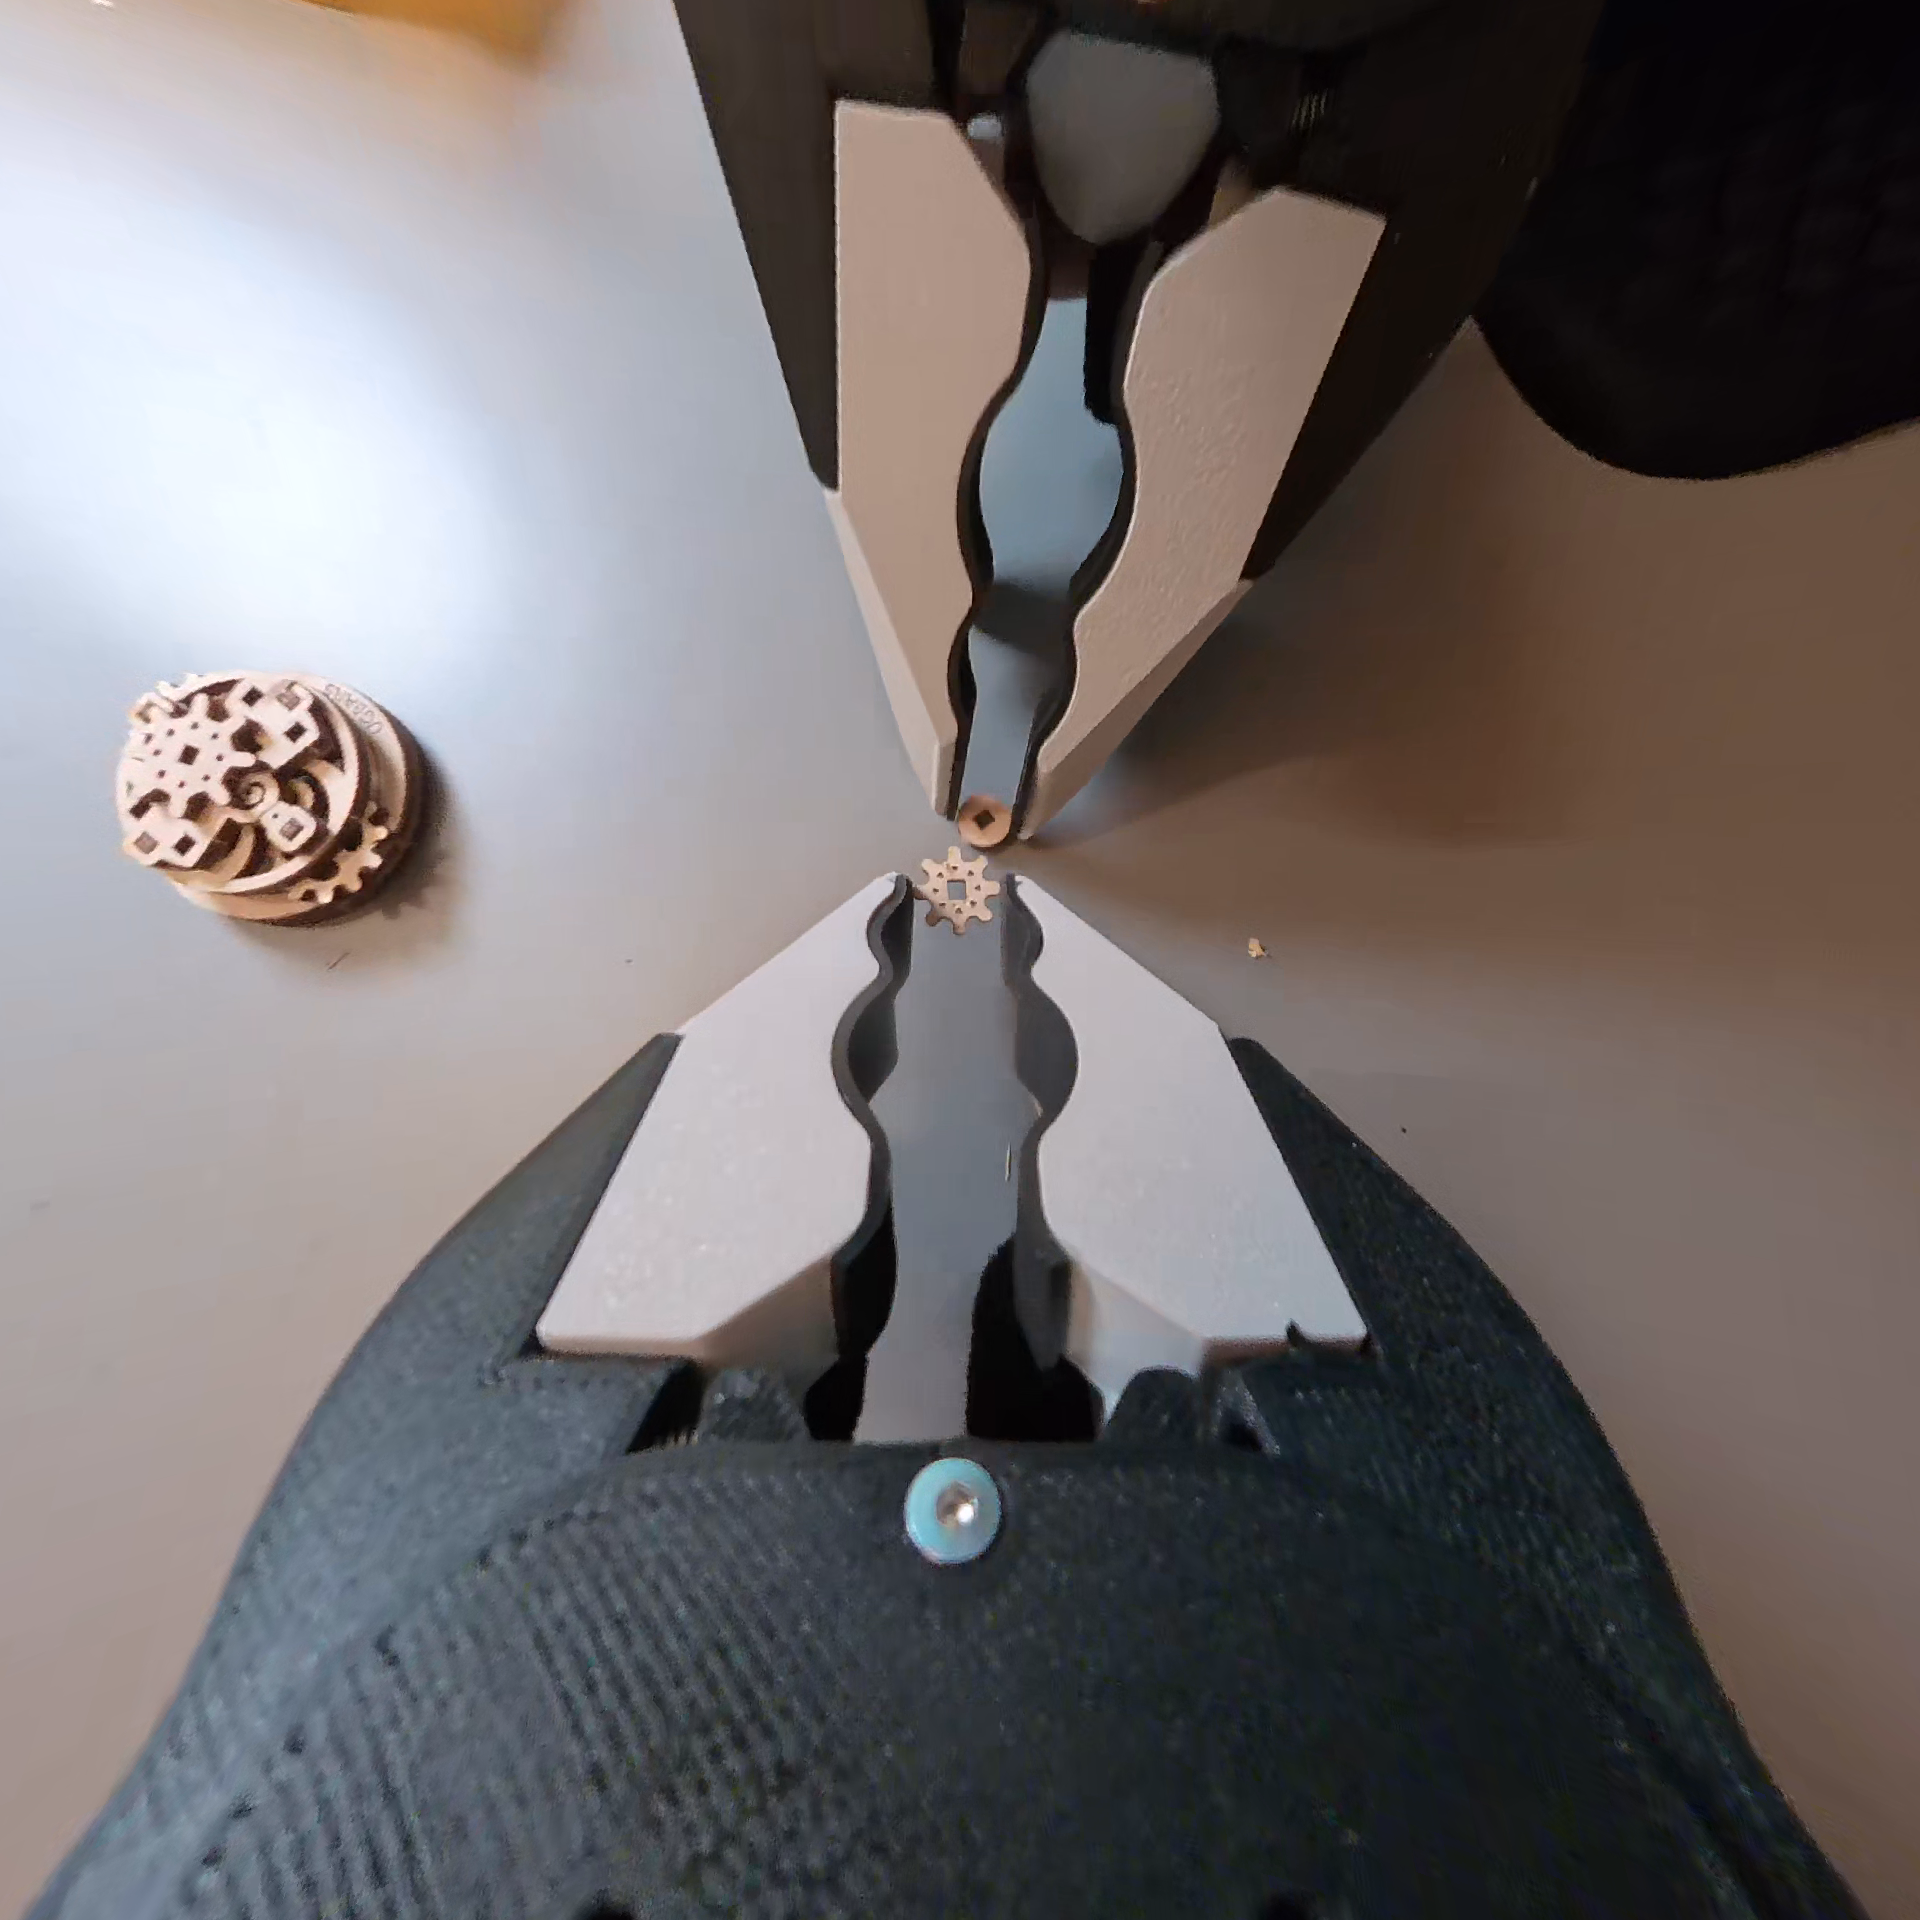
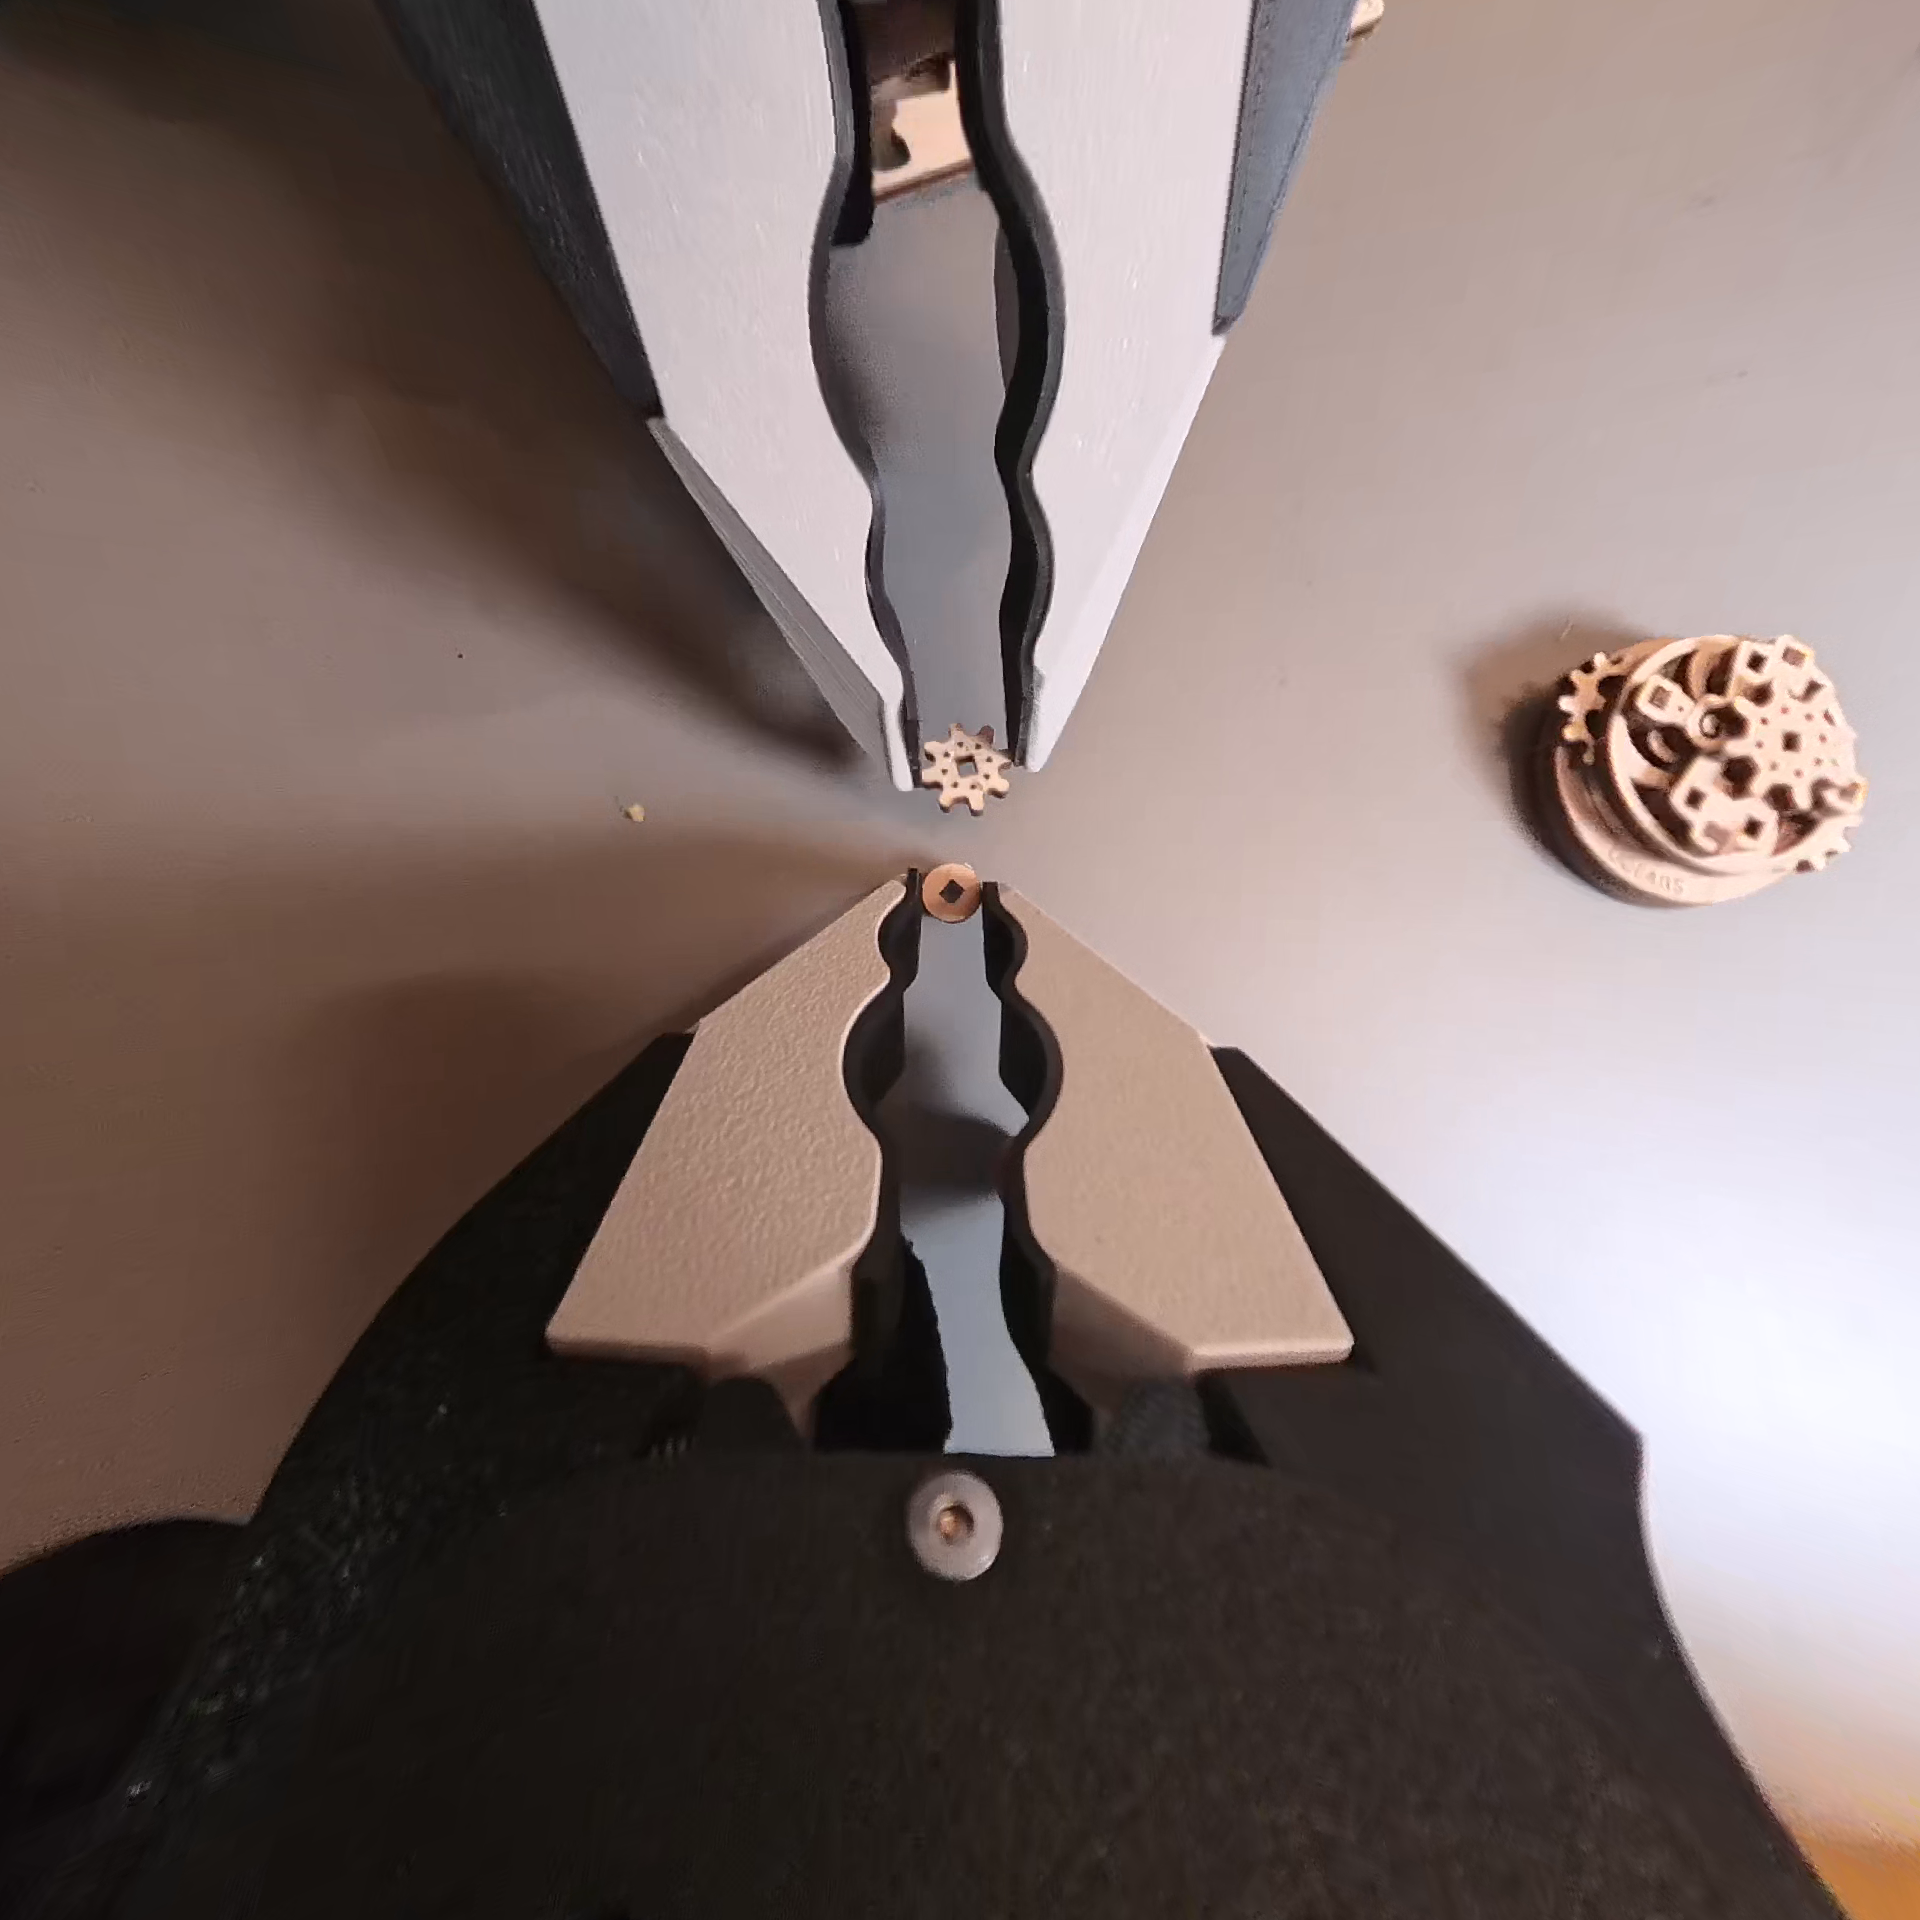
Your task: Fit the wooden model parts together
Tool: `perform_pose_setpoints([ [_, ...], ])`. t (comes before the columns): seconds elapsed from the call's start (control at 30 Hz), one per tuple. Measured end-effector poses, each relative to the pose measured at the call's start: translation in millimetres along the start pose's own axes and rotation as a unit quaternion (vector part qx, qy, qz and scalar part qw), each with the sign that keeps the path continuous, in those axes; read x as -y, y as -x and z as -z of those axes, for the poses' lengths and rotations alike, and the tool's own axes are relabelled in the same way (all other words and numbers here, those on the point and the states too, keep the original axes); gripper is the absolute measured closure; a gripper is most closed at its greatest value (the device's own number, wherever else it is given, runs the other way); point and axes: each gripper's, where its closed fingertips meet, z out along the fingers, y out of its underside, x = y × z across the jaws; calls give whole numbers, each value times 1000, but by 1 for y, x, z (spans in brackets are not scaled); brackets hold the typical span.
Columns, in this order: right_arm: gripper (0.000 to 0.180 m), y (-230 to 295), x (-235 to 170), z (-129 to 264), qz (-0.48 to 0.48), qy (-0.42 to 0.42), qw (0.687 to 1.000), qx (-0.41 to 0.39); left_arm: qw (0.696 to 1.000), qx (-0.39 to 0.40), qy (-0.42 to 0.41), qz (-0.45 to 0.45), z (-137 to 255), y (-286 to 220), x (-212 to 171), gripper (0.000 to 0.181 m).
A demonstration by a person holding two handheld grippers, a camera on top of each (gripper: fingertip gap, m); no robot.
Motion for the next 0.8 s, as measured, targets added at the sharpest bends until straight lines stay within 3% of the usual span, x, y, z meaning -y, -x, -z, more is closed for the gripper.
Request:
perform_pose_setpoints([
  [0.27, 147, 1, 4, -2, 12, 13, 1000, -14, 1000, 3, -4, 9, 4, -3, -4, 166],
  [0.8, 149, 9, -18, 18, -34, -19, 999, -15, 1000, -23, 10, -2, -21, -7, 5, 166],
])
